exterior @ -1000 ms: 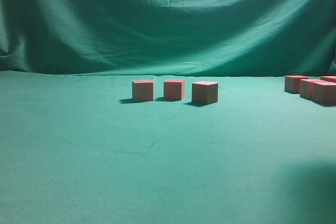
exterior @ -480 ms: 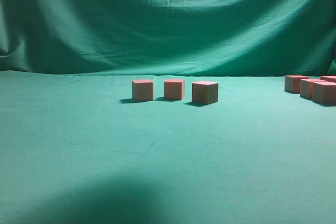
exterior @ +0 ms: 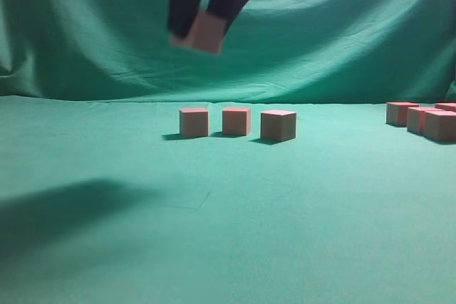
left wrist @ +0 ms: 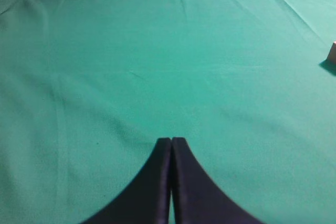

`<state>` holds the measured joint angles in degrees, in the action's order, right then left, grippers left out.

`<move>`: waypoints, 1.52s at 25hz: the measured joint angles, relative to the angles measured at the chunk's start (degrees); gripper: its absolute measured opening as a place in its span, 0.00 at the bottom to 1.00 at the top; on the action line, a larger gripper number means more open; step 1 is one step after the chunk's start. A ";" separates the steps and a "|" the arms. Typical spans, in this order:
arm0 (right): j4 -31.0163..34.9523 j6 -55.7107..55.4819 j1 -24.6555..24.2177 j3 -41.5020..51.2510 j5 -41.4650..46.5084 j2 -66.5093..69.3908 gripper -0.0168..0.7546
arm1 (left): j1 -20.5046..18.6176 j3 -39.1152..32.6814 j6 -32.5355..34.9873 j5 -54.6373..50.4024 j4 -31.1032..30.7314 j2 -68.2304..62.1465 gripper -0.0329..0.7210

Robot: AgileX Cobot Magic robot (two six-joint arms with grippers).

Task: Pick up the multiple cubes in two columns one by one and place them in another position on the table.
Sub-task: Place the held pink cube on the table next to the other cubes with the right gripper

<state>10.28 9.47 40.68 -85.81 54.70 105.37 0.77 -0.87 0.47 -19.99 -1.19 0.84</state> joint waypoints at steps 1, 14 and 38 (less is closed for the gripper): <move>-0.24 -0.10 0.46 -2.22 0.66 2.23 0.37 | 0.00 0.00 0.00 0.00 0.00 0.00 0.04; -10.39 -28.10 3.52 -21.03 5.59 19.94 0.37 | 0.00 0.00 0.00 0.00 0.00 0.00 0.04; -26.02 -56.57 7.35 -21.82 1.24 24.12 0.37 | 0.00 0.00 0.00 0.00 0.00 0.00 0.04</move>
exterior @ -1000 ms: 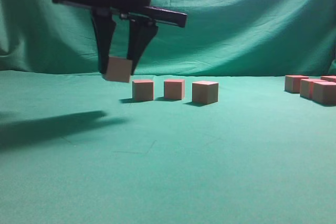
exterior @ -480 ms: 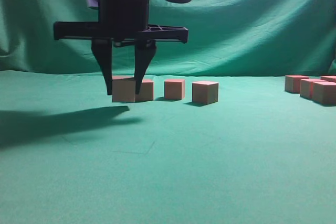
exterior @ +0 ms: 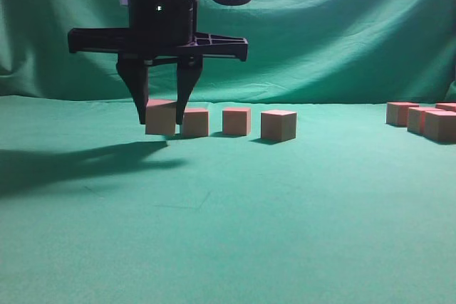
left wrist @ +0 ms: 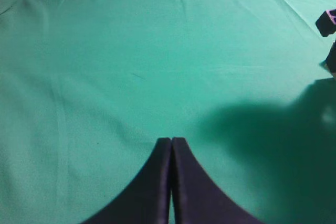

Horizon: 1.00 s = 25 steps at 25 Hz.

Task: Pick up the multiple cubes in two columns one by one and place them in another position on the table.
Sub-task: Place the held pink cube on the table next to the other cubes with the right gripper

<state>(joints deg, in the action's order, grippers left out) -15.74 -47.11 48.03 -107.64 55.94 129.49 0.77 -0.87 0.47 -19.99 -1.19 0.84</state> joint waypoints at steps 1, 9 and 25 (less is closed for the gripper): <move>-0.11 -0.24 0.04 0.00 0.00 0.00 0.37 | 0.00 0.00 0.00 0.00 0.00 0.00 0.04; -0.66 -0.61 0.17 0.00 0.39 1.24 0.37 | 0.00 0.00 0.00 0.00 0.00 0.00 0.04; -1.63 -0.83 0.66 -0.22 0.62 1.53 0.37 | 0.00 0.00 0.00 0.00 0.00 0.00 0.04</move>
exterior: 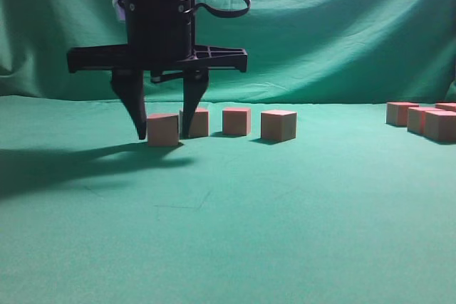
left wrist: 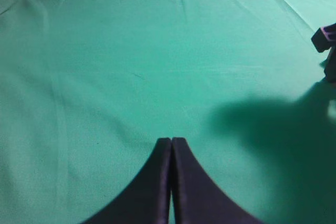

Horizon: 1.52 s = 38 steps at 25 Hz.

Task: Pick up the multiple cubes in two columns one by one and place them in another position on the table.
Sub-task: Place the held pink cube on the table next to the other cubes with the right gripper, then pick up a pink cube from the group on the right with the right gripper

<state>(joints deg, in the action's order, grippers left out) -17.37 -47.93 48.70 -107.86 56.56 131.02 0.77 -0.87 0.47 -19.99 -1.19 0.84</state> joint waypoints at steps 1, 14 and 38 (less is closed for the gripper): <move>0.11 0.00 0.00 0.00 0.13 0.13 0.50 | 0.00 0.00 0.00 0.00 0.00 0.00 0.04; 1.84 0.76 0.25 -7.06 9.63 0.13 0.73 | 0.00 0.00 0.00 0.00 0.00 0.00 0.04; -6.30 34.63 1.25 -10.35 15.42 -31.14 0.73 | 0.00 0.00 0.00 0.00 0.00 0.00 0.04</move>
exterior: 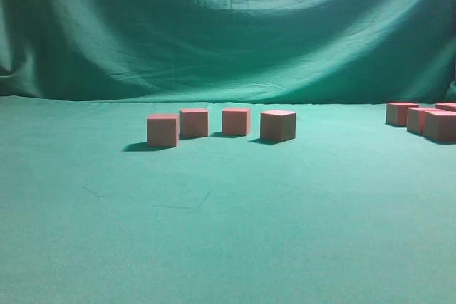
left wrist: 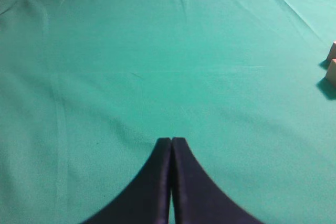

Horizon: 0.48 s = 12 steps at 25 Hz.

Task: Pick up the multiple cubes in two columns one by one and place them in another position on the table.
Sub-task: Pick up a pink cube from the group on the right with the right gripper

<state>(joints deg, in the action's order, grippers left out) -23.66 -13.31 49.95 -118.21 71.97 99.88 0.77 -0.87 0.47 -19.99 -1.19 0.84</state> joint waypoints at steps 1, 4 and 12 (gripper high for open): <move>-0.60 -0.48 -0.16 2.31 0.10 -2.31 0.73 | 0.00 0.00 0.00 0.00 0.00 0.00 0.04; -0.76 -3.30 -3.31 9.27 0.10 -7.94 0.73 | 0.00 0.00 0.00 0.00 0.00 0.00 0.04; 2.75 -8.48 -21.10 31.85 0.12 -15.21 0.73 | 0.00 0.00 0.00 0.00 0.00 0.00 0.04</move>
<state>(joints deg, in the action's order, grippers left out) -20.91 -21.78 28.84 -86.36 72.10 84.67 0.77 -0.87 0.47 -19.99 -1.19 0.84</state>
